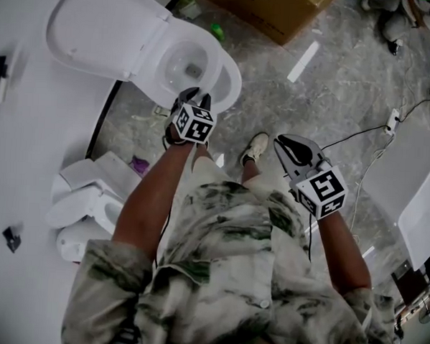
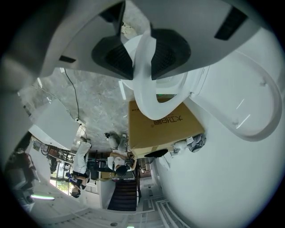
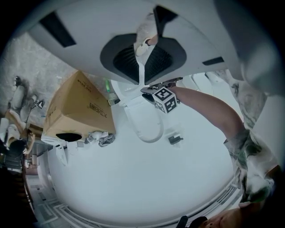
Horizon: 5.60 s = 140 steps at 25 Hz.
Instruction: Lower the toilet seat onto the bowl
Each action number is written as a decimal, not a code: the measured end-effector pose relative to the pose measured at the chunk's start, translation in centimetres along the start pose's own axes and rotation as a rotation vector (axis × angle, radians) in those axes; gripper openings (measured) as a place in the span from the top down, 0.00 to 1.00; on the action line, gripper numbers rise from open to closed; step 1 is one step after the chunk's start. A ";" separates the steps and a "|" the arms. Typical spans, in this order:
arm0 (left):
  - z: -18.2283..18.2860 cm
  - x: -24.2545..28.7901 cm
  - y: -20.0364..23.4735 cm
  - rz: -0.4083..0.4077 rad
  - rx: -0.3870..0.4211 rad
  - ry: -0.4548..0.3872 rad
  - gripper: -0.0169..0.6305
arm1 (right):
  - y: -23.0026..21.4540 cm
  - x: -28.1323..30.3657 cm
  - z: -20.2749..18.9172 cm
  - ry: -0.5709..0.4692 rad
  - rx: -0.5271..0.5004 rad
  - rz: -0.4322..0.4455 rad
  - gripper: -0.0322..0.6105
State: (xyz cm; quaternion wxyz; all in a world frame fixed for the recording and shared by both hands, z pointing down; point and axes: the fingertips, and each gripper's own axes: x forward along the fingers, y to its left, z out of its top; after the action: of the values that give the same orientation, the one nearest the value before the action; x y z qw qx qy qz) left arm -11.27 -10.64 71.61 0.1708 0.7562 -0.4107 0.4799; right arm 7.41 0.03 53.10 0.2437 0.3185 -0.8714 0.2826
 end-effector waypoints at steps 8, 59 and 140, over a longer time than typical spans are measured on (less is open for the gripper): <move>-0.7 1.8 -1.4 -0.013 0.007 0.023 0.75 | -0.5 0.9 -0.3 0.006 0.012 0.007 0.86; -8.6 18.4 -9.6 -0.124 0.037 0.233 0.77 | -6.7 9.5 -8.8 0.191 0.065 0.114 0.86; -7.4 -43.3 -17.6 -0.097 -0.555 -0.566 0.81 | 20.9 -11.4 1.1 -0.009 -0.442 0.316 0.88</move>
State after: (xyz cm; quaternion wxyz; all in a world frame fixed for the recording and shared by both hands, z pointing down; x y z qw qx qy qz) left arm -10.55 24.62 40.11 0.2710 0.8023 -0.5193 0.1148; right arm 0.40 17.40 38.36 0.2561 0.1189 -0.9519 0.1187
